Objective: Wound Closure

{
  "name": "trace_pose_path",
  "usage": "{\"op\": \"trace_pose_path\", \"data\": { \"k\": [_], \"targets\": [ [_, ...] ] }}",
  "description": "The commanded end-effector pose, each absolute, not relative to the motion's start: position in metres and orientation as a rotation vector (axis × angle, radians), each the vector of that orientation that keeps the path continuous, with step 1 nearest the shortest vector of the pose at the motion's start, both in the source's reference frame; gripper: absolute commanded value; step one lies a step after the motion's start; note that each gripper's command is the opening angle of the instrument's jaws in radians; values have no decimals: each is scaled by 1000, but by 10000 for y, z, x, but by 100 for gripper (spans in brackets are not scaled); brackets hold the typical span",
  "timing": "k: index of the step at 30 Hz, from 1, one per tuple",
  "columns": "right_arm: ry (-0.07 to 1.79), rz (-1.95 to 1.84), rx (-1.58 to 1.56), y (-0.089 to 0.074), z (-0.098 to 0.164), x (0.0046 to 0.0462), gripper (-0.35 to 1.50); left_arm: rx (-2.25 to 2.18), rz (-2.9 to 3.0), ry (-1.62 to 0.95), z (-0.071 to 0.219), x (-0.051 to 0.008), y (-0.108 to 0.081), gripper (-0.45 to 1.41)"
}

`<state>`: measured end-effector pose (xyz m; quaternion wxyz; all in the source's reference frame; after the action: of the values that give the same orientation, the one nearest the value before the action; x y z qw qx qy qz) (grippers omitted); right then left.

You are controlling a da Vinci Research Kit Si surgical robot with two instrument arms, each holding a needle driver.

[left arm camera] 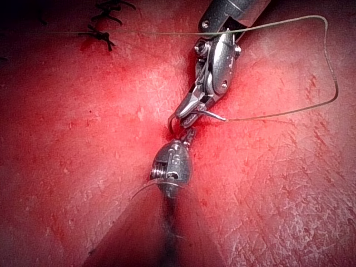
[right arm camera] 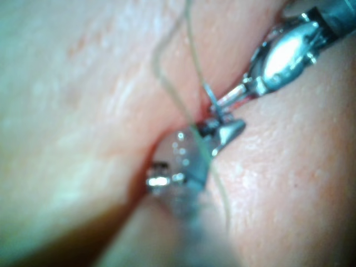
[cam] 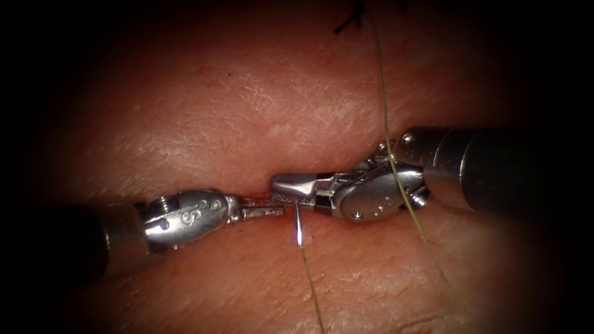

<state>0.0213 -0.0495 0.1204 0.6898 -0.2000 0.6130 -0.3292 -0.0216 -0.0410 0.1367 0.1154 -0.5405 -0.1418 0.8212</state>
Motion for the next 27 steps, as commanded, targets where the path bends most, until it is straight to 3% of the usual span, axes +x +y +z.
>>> {"op": "trace_pose_path", "data": {
  "k": [1,27],
  "targets": [
    [1373,-735,-448,-491,1207,218,-35,-1586,2406,-417,1373,-221,-410,-26],
    [1397,-592,-354,-494,1229,211,-35,-1585,2407,-415,1373,-219,-411,-33]
  ]
}}
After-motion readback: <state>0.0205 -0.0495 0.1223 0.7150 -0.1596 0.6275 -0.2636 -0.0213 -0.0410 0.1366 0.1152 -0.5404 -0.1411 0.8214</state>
